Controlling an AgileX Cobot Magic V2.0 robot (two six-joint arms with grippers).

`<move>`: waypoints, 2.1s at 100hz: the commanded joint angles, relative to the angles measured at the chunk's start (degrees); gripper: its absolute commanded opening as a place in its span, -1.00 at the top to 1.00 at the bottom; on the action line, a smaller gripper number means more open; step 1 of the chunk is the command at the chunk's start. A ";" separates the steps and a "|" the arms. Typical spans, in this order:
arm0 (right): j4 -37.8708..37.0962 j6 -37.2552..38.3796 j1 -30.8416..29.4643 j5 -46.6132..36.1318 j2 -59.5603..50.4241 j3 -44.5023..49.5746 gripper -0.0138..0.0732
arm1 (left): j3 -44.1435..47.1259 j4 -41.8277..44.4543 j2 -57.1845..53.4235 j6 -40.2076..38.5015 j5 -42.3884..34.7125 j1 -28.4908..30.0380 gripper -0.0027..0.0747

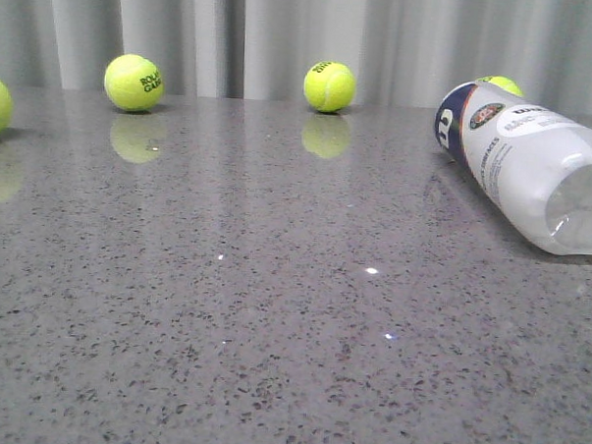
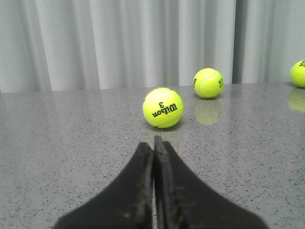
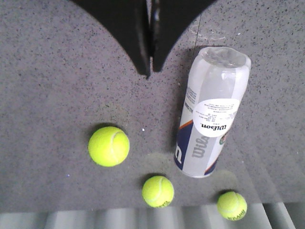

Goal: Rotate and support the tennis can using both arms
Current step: 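Move the right gripper down toward the lying Wilson tennis can, then grasp the Wilson can with the right gripper and lift it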

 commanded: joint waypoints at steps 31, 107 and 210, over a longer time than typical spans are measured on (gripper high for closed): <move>4.56 -0.13 -0.32 2.02 13.96 -9.62 0.63 | 2.80 -0.07 -2.22 -0.65 -4.84 0.11 0.99; 14.50 -13.21 -0.15 0.07 29.49 -17.73 -0.77 | 2.80 -0.07 -2.22 -0.65 -4.84 0.11 0.99; 15.08 -13.28 6.21 -6.77 61.38 -27.58 -0.77 | 2.80 -0.07 -2.22 -0.65 -4.84 0.11 0.99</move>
